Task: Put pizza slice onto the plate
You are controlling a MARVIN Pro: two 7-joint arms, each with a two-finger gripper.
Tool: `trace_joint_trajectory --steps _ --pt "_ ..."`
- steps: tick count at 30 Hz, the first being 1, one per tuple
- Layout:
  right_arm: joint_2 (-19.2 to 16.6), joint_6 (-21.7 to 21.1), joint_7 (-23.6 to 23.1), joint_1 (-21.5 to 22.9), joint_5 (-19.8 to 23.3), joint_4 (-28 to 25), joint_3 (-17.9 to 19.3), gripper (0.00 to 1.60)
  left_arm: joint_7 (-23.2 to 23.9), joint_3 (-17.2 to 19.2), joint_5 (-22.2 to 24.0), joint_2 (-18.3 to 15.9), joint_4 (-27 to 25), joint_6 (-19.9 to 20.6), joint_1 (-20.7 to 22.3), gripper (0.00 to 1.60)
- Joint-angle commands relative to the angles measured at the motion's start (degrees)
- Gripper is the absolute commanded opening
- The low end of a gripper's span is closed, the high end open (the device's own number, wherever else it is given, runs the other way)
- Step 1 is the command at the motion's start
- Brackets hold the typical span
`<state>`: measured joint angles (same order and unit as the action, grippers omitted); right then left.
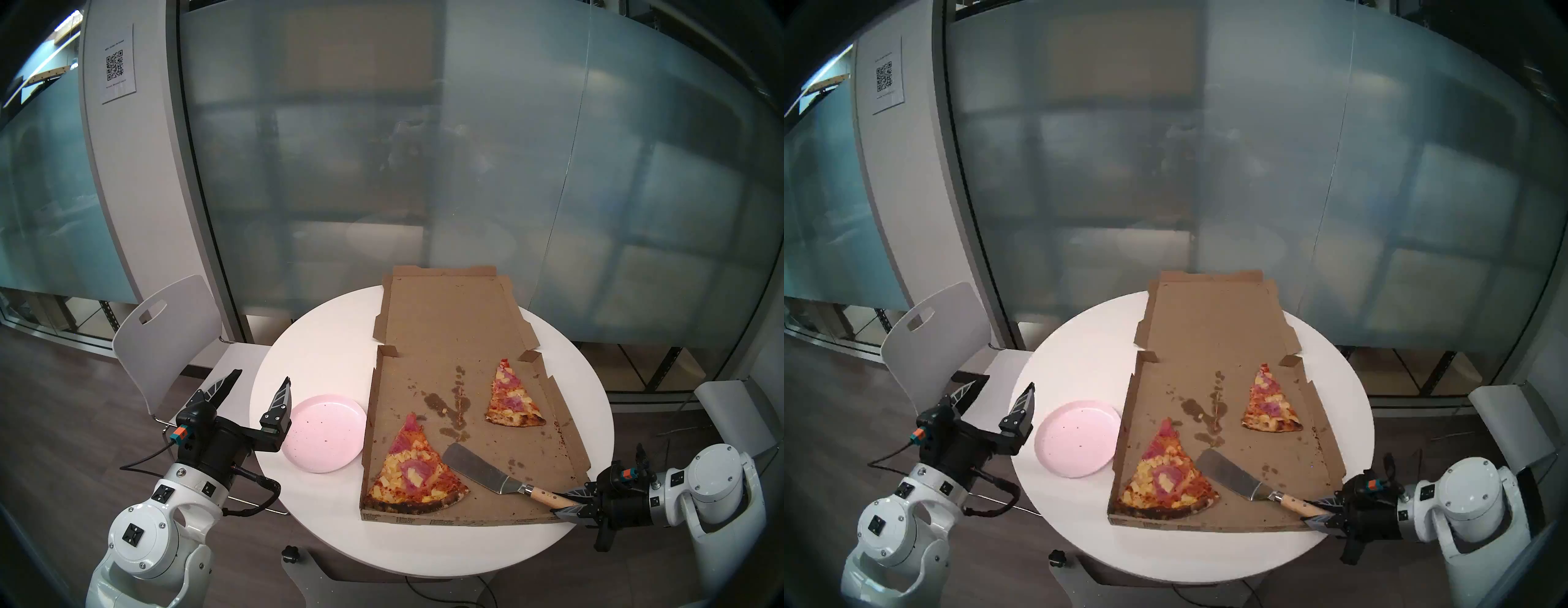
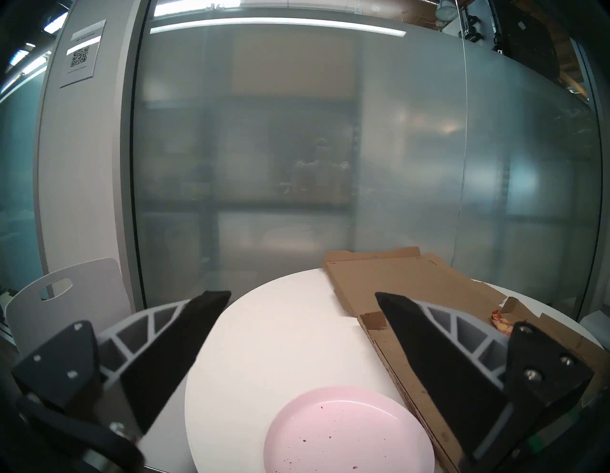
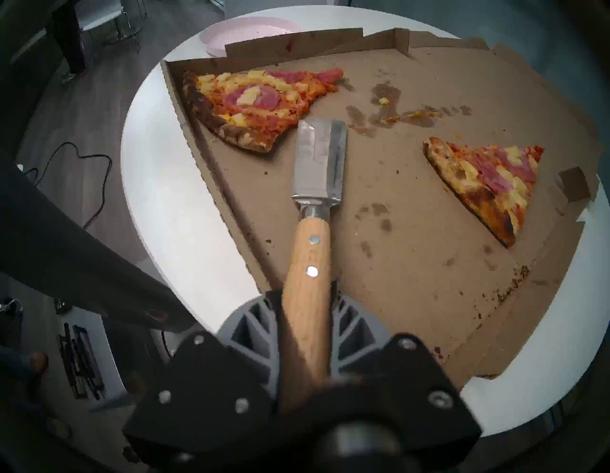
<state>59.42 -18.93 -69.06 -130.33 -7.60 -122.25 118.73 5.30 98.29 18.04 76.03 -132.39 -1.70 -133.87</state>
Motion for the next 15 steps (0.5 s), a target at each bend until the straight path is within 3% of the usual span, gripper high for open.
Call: trace_joint_trajectory --steps 1,8,15 --pt "0.1 0.0 0.6 2.1 0.7 -0.2 -0.4 0.0 0.0 0.1 -0.1 0.1 -1.1 -0.7 -0.1 1.6" --pt "0.0 0.6 1.5 2.6 0.3 1.0 -0.6 0.0 0.0 0.1 -0.1 0.0 -1.1 -0.7 -0.1 1.6" --pt "-0.8 0.4 -0.4 0.7 1.3 0.4 2.9 0.0 -0.1 0.1 -0.1 -0.1 -1.1 -0.7 -0.1 1.6"
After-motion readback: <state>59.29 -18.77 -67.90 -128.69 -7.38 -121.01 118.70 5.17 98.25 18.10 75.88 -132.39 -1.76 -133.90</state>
